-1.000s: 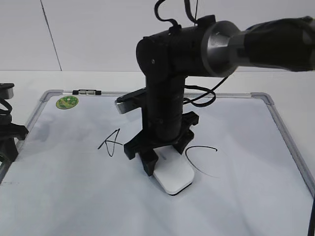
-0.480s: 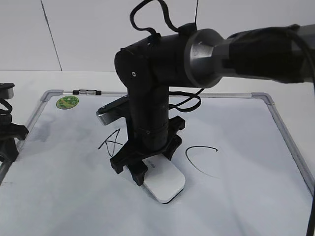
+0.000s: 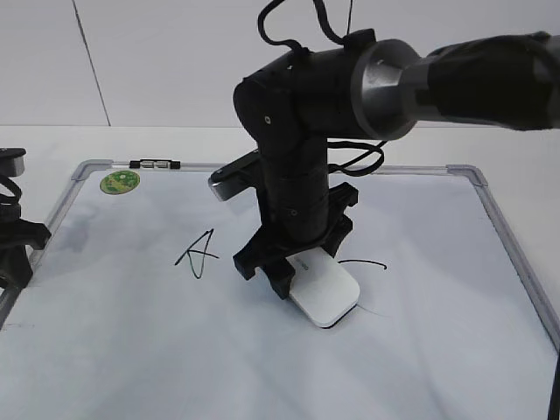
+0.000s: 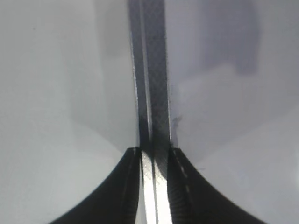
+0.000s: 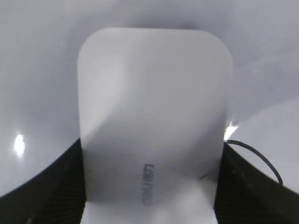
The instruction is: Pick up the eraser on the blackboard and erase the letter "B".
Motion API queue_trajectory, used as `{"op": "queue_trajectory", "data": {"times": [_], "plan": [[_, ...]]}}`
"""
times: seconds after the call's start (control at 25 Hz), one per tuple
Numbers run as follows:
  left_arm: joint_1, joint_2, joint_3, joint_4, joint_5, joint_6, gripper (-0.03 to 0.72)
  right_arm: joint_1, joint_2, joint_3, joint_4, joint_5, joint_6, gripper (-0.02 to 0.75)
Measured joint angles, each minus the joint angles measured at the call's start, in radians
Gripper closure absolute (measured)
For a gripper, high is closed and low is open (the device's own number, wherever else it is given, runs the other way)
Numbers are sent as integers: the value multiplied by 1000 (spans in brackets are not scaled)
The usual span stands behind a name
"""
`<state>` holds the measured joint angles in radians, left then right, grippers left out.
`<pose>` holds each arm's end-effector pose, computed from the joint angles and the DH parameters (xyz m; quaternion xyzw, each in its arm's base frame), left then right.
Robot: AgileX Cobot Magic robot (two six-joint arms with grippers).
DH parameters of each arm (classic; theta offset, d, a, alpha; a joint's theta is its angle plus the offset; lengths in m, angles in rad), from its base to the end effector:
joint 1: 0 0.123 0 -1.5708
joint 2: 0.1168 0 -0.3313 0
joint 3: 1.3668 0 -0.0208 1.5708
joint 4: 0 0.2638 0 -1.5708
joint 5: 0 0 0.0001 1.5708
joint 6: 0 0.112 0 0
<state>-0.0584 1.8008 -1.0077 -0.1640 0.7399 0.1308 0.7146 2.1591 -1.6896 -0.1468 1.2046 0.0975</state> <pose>0.3401 -0.0322 0.1689 0.0373 0.9956 -0.0566 0.0643 0.3618 0.2937 0.1852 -0.3284 0.9420 -0.0659 0.0196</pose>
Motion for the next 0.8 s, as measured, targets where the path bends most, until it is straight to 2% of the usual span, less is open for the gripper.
{"op": "queue_trajectory", "data": {"times": [0.32,0.56,0.8], "plan": [[0,0,0,0,0,0,541,-8,0,0,-16,0,2,204],[0,0,0,0,0,0,541,-16,-29,0,25,5,12,204],[0,0,0,0,0,0,541,-75,-124,-6,15,15,99,204]]}}
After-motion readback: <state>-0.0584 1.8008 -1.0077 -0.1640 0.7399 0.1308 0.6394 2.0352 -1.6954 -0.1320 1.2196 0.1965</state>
